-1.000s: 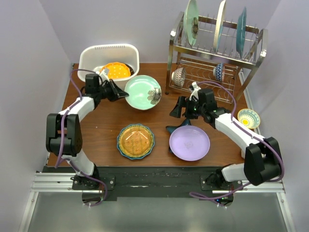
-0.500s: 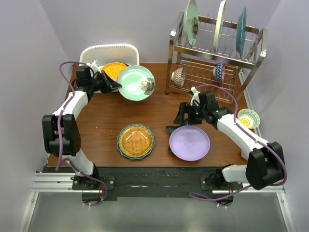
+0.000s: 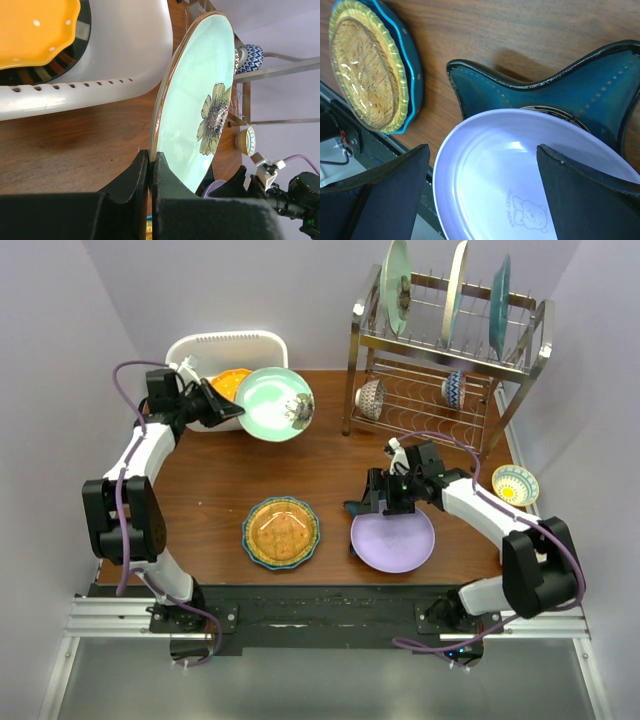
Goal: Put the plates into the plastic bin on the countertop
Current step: Place the plate in the plastic bin.
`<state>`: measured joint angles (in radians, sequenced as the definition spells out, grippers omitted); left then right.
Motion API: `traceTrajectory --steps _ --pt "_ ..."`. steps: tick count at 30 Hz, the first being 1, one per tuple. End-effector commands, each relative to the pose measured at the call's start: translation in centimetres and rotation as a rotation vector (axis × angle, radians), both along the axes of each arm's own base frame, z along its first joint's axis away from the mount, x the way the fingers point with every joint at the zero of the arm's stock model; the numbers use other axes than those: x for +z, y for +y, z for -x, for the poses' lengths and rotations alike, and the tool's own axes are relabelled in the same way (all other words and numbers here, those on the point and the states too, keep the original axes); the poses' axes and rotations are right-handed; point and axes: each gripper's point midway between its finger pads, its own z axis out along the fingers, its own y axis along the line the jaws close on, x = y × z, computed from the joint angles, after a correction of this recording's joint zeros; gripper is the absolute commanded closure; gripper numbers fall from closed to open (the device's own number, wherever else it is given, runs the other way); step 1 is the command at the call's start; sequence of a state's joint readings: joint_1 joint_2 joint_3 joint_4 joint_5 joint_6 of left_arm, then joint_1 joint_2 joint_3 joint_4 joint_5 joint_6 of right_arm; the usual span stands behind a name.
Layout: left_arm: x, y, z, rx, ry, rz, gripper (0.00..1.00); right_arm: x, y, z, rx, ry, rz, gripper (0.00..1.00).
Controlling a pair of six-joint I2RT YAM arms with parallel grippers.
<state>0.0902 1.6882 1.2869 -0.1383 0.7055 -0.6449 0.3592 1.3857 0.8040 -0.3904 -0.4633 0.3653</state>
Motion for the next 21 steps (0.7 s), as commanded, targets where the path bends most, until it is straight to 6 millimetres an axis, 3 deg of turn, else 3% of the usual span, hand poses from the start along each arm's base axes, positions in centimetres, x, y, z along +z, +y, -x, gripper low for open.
traceTrajectory --steps 1,10,21 --pt "7.5 0.2 -1.0 -0.042 -0.206 0.038 1.0 -0.5 0.9 -0.3 0.026 -0.002 -0.043 0.07" --pt "9.4 1.0 -2.1 -0.024 -0.235 0.035 1.0 -1.4 1.5 -1.3 0.019 0.011 -0.056 0.06" --pt "10.8 1.9 -3.1 -0.008 -0.256 0.031 1.0 -1.0 2.2 -3.3 0.004 -0.017 -0.071 0.05"
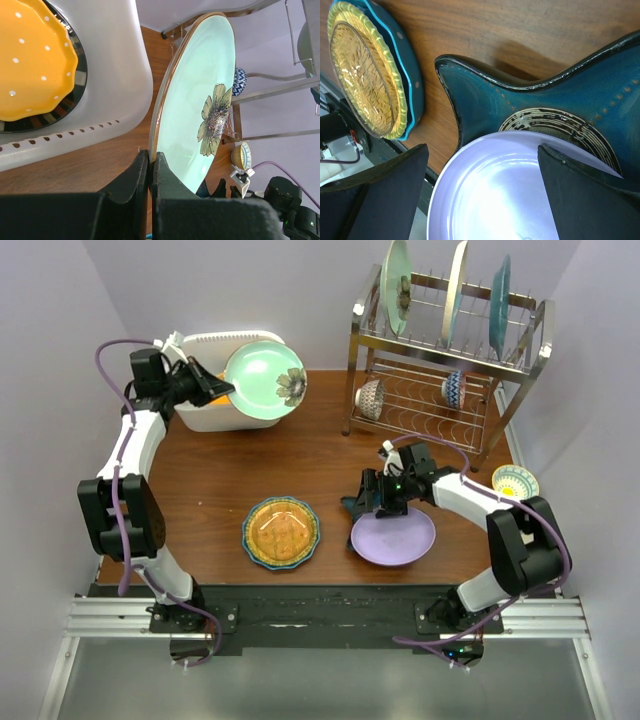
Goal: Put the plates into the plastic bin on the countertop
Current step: Place the plate in the plastic bin.
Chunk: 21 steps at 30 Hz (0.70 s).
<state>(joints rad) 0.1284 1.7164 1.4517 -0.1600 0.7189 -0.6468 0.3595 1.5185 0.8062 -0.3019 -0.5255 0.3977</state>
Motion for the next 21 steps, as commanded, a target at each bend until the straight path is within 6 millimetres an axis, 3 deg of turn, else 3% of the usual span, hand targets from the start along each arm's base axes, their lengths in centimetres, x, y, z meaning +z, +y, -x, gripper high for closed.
traceTrajectory --steps 1,13,21 --pt "5.6 0.2 -0.7 -0.032 -0.142 0.031 1.0 1.5 1.0 -2.9 -0.009 -0.098 -0.031 0.05" --pt "4.9 2.7 -3.0 0.054 -0.149 0.026 1.0 1.4 1.3 -4.1 -0.034 -0.11 -0.041 0.05" --pt "4.4 3.4 -4.8 0.085 -0.141 0.049 1.0 1.2 1.4 -4.3 -0.045 -0.105 -0.045 0.05"
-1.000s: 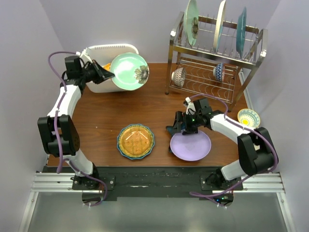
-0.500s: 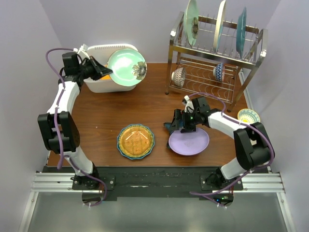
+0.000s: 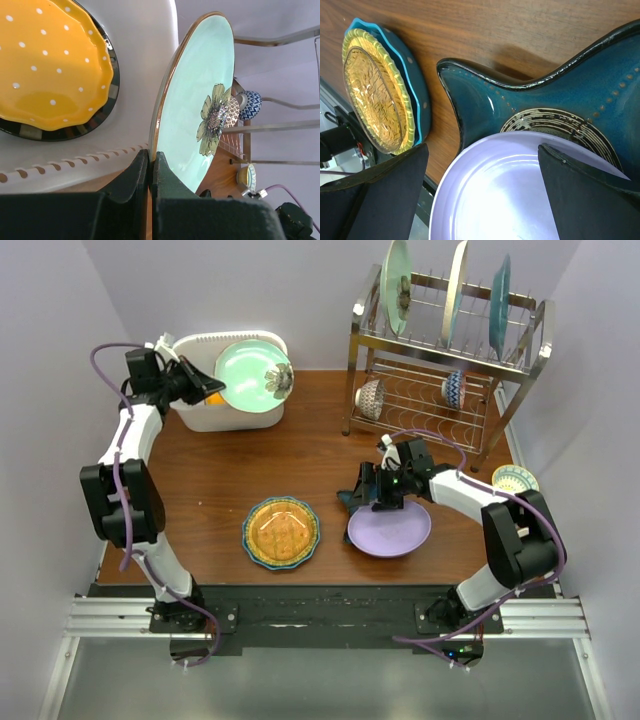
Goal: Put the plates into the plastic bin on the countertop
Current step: Place the plate in the plastic bin.
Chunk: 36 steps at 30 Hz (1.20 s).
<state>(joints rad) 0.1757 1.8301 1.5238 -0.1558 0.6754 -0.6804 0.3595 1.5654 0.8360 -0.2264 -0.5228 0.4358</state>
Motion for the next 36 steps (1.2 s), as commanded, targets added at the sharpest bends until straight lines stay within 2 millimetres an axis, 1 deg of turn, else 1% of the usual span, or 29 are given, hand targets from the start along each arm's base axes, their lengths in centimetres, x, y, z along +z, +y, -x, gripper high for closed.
traceTrajectory --steps 1,6,8,9,10,11,12,13,15,21,26,31,36 --pt "6.6 0.4 -2.1 0.0 -0.197 0.024 1.0 0.9 0.6 -2.2 -0.014 -0.07 -0.016 0.05" --pt "6.1 1.4 -3.5 0.051 -0.18 0.031 1.0 0.8 0.6 -2.1 -0.014 -0.068 -0.015 0.05" --pt "6.3 1.6 -4.0 0.064 -0.183 0.04 1.0 0.9 0.6 -2.2 -0.013 -0.07 -0.015 0.05" --pt "5.8 1.8 -4.4 0.07 -0.17 0.047 1.0 0.8 0.6 -2.1 -0.013 -0.067 -0.014 0.05" --pt "6.1 1.9 -4.7 0.075 -0.175 0.052 1.0 0.8 0.6 -2.1 -0.013 -0.067 -0.014 0.05" --pt "6.0 2.0 -4.9 0.078 -0.171 0.056 1.0 0.8 0.6 -2.2 -0.015 -0.067 -0.014 0.05" --pt "5.5 1.9 -5.3 0.078 -0.161 0.061 1.0 0.6 0.5 -2.1 -0.013 -0.064 -0.012 0.05" --pt "6.5 2.1 -5.8 0.079 -0.2 0.059 1.0 0.6 0.5 -2.1 -0.013 -0.064 -0.012 0.05" --pt "6.0 2.2 -6.3 0.086 -0.192 0.064 1.0 0.6 0.5 -2.1 -0.013 -0.064 -0.012 0.05" --pt "6.1 2.8 -7.2 0.107 -0.219 0.056 1.0 0.4 0.6 -2.0 -0.013 -0.06 -0.014 0.05" --pt "6.8 3.4 -7.8 0.137 -0.27 0.032 1.0 0.4 0.6 -1.9 -0.013 -0.061 -0.02 0.05" --pt "6.4 4.0 -8.3 0.166 -0.275 0.005 1.0 0.6 0.6 -1.9 -0.015 -0.064 -0.024 0.05" --pt "5.2 4.4 -8.9 0.185 -0.257 -0.008 1.0 0.8 0.7 -1.9 -0.013 -0.064 -0.028 0.05"
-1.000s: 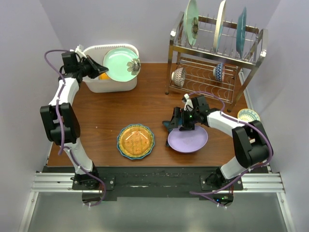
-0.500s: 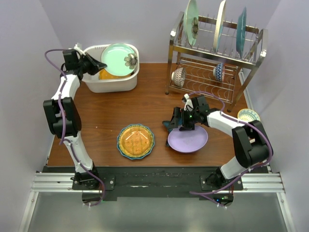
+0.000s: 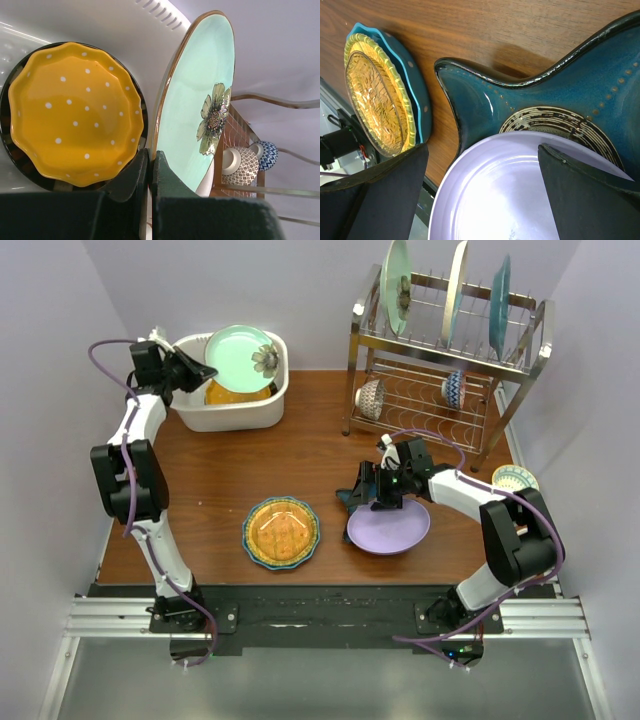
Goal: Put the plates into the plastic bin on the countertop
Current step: Place the plate in the plastic bin.
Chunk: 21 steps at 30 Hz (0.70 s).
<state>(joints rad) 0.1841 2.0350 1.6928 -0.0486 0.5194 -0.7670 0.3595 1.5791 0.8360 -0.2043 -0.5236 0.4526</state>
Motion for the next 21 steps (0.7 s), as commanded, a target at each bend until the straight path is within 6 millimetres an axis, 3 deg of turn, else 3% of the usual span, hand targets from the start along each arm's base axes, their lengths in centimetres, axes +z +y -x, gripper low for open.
traceTrajectory --steps 1,12,21 --pt "7.1 1.0 -2.0 0.015 -0.228 -0.026 1.0 1.0 0.5 -1.6 0.0 -0.069 -0.018 0.05" --pt "4.8 3.1 -2.9 0.101 -0.174 -0.113 1.0 0.6 0.5 -1.5 -0.005 -0.057 -0.02 0.05" --pt "2.2 3.4 -3.5 0.098 -0.125 -0.133 1.0 0.6 0.6 -1.5 -0.001 -0.053 -0.023 0.05"
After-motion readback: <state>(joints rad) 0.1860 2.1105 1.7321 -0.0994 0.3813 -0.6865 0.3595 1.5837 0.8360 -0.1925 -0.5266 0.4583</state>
